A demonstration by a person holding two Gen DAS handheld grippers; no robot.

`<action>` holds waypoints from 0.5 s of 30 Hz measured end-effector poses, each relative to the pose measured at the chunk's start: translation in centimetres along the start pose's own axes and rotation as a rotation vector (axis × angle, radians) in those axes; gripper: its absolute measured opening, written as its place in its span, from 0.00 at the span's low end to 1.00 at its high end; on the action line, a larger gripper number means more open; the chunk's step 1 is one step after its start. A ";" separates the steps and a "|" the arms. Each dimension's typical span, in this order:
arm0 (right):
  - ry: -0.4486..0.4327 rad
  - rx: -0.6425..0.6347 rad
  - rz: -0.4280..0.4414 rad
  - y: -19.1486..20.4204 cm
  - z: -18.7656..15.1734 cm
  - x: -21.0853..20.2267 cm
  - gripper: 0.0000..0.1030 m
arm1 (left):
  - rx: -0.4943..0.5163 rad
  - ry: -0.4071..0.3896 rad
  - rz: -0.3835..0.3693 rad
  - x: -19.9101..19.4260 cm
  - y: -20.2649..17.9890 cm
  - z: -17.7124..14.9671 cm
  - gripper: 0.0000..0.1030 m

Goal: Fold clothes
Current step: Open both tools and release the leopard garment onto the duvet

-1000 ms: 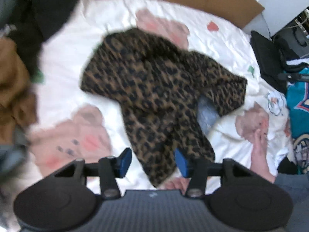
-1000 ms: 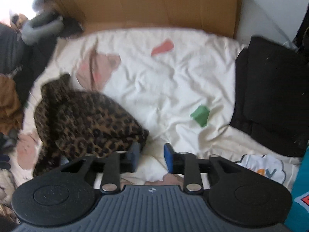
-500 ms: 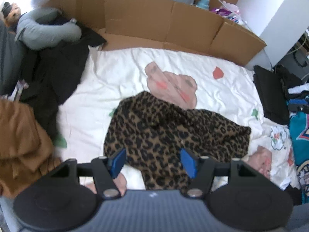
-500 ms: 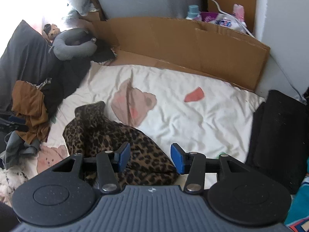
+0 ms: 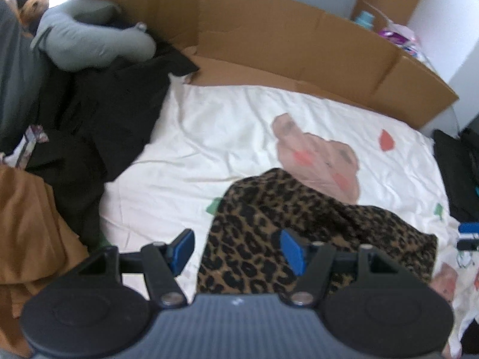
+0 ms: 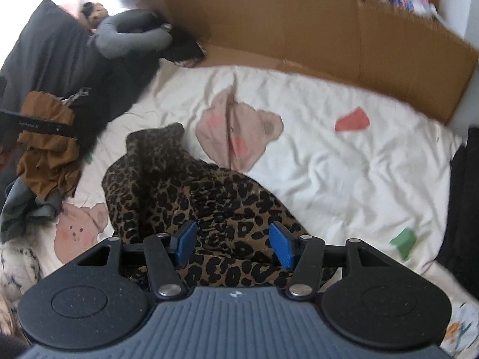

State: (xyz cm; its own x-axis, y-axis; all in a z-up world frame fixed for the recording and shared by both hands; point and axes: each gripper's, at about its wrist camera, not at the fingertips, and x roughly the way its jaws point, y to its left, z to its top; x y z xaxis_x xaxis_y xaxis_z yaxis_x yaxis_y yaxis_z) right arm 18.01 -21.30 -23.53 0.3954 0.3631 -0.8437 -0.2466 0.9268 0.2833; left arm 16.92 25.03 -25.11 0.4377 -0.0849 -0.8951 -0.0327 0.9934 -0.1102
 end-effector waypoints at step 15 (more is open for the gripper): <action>0.085 -0.089 -0.029 -0.8 -1.8 7.6 0.55 | 0.052 0.055 -0.019 8.4 2.0 0.9 0.65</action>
State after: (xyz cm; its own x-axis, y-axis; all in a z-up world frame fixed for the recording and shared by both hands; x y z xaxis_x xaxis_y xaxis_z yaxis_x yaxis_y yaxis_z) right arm 19.61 -19.42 -30.98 0.3282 0.3236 -0.8874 -0.3152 0.9231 0.2201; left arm 21.36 26.37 -32.49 0.3880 -0.1067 -0.9155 0.0228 0.9941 -0.1062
